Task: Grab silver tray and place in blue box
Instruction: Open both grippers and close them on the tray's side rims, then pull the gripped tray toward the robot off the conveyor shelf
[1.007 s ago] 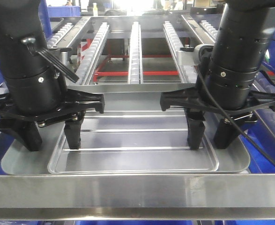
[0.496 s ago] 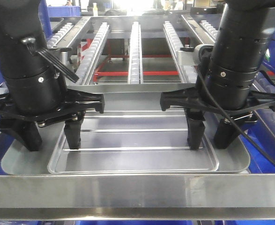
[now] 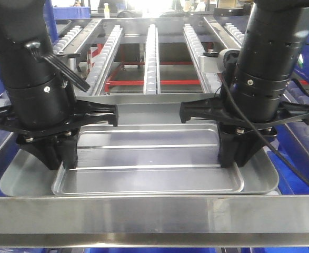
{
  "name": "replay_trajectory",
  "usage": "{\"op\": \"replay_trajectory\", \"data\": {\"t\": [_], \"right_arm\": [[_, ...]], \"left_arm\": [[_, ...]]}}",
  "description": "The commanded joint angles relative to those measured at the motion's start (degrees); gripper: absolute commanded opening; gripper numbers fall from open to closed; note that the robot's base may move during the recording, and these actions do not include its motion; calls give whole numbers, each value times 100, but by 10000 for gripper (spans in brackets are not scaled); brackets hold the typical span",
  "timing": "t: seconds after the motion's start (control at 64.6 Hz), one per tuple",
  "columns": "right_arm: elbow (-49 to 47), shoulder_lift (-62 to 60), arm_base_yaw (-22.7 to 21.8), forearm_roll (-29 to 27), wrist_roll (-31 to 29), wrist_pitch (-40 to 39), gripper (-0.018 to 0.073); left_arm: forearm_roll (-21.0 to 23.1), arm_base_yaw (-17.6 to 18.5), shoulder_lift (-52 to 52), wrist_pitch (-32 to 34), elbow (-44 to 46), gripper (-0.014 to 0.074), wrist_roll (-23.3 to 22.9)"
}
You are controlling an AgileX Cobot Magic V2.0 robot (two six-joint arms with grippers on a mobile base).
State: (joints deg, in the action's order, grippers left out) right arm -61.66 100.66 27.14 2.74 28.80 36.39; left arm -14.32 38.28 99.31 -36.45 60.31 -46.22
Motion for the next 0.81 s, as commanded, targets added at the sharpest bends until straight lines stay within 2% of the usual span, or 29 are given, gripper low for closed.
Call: {"op": "replay_trajectory", "data": {"t": [0.0, 0.48, 0.558, 0.79], "right_arm": [[-130, -202, 4, 68, -8, -148, 49], [-130, -202, 4, 68, -8, -199, 49], [-149, -202, 4, -77, -8, -201, 49], [-308, -561, 52, -81, 302, 122, 59]], "left_arm": [[-47, 39, -222, 101, 162, -14, -66], [-72, 39, -222, 105, 162, -13, -66], [-72, 39, -222, 105, 162, -13, -66], [48, 39, -640, -240, 172, -13, -66]]}}
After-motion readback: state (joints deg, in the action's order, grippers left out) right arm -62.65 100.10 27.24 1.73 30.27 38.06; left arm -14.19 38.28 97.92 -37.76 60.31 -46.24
